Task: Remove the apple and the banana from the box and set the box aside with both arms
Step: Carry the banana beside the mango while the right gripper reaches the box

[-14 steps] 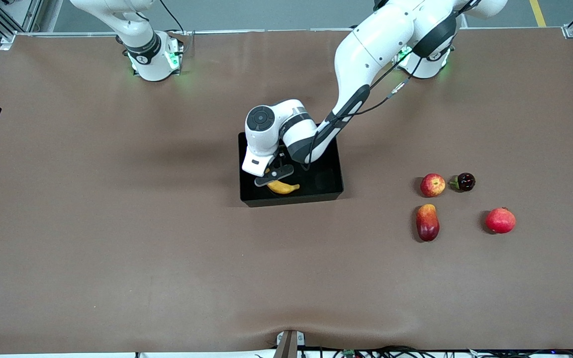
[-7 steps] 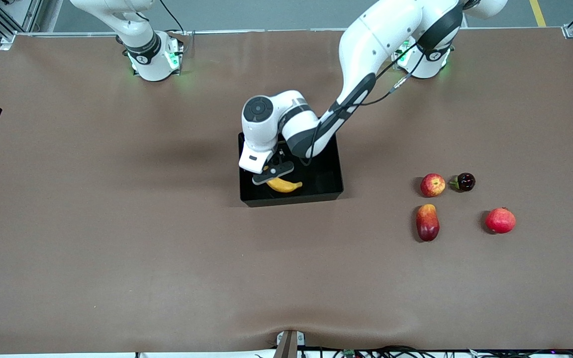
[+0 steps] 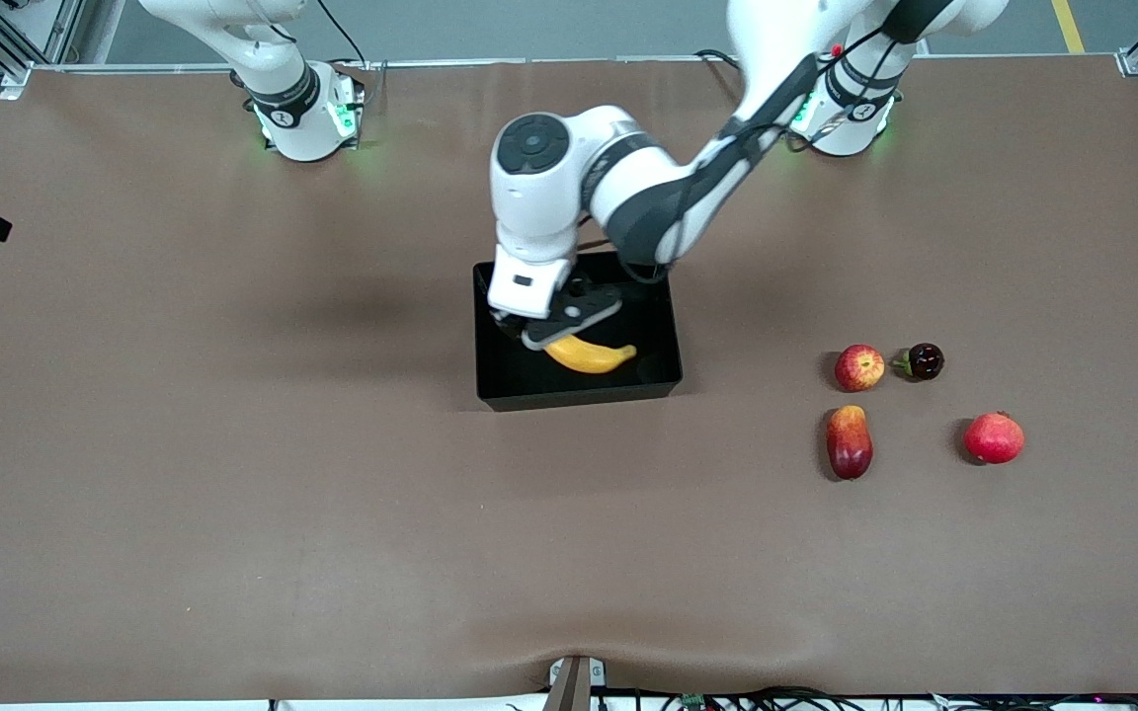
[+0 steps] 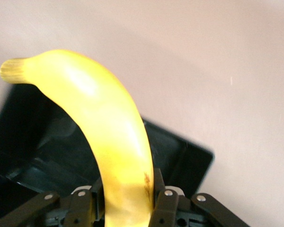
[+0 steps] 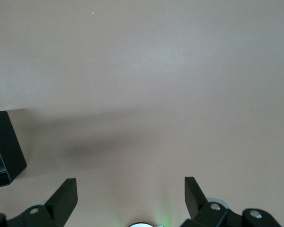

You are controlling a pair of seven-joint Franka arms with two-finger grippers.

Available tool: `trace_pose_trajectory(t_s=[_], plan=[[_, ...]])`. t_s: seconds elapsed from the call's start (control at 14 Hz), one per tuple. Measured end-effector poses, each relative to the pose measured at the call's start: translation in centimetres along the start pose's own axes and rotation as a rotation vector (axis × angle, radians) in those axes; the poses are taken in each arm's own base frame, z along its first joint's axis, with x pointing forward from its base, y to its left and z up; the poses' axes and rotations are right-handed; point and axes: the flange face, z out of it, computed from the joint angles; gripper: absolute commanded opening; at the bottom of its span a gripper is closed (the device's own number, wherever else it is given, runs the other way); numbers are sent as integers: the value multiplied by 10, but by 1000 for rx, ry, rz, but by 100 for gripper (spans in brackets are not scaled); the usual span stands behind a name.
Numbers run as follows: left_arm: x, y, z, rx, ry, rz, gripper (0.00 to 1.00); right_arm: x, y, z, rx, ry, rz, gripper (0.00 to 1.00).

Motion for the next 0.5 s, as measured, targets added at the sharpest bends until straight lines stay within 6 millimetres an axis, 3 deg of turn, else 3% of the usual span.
trace_pose_trajectory(t_s=[0.22,0.36,0.5], plan=[[96,-32,-25,17,18,-83,0,12,-2,16,-4,-27,-3,100],[166,-64,-22,44,-9,-68,0,15,-8,24,-5,-43,-14,100],[239,-110,-11,77,-46,-43,0,27,-17,48,-11,-92,-26,100]])
